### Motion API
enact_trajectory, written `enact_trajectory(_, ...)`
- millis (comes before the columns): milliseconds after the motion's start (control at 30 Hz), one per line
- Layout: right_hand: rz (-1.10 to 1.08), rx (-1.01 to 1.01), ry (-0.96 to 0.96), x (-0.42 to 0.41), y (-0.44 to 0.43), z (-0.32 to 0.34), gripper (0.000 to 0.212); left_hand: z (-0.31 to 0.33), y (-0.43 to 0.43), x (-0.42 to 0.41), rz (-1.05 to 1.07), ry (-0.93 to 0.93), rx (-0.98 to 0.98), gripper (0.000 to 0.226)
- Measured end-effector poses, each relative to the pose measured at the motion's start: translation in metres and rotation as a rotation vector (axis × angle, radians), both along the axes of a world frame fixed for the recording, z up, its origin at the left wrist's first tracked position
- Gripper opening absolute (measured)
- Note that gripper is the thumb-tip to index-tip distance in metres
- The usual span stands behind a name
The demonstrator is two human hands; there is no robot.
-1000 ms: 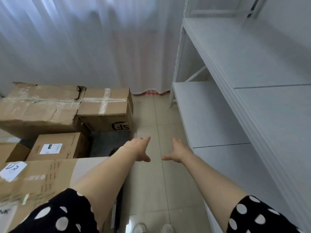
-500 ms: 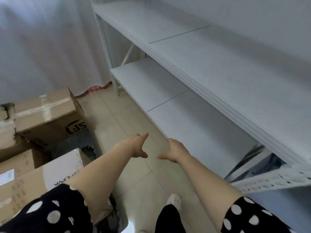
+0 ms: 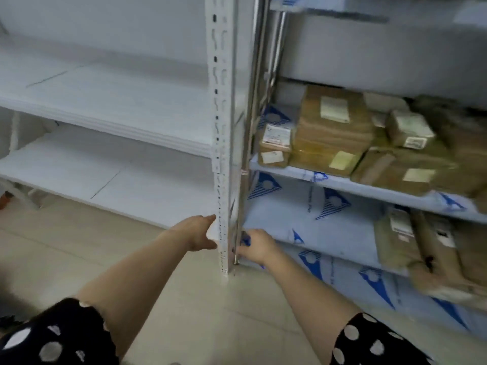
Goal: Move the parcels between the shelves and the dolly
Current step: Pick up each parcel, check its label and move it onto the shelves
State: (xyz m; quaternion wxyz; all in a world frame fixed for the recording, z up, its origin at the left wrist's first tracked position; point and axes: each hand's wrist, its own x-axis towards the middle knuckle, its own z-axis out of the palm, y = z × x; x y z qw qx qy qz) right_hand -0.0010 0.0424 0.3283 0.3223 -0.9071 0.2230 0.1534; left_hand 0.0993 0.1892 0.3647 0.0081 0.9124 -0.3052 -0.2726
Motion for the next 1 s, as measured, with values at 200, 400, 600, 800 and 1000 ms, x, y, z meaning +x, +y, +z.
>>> enact_trajectory(200, -0.312, 0.045, 0.037, -0.161, -0.126, -0.001, 0.034, -0.008, -0.140, -0.129, -0.217, 0.021, 0.009, 0.072)
enact_trajectory(400, -0.533, 0.048, 0.049, -0.280, -0.213, 0.000, 0.041, -0.013, -0.249, -0.226, -0.384, 0.078, -0.014, 0.071)
enact_trajectory(600, -0.686, 0.040, 0.075, -0.344, -0.278, -0.004, 0.040, -0.019, -0.338, -0.276, -0.520, 0.111, 0.004, 0.068)
enact_trajectory(800, -0.808, 0.043, 0.047, -0.363, -0.338, -0.006, 0.025, -0.021, -0.424, -0.293, -0.559, 0.185, -0.048, 0.069)
enact_trajectory(1000, -1.002, 0.006, -0.010, -0.381, -0.406, -0.001, 0.038, -0.020, -0.510, -0.310, -0.539, 0.212, -0.157, 0.047)
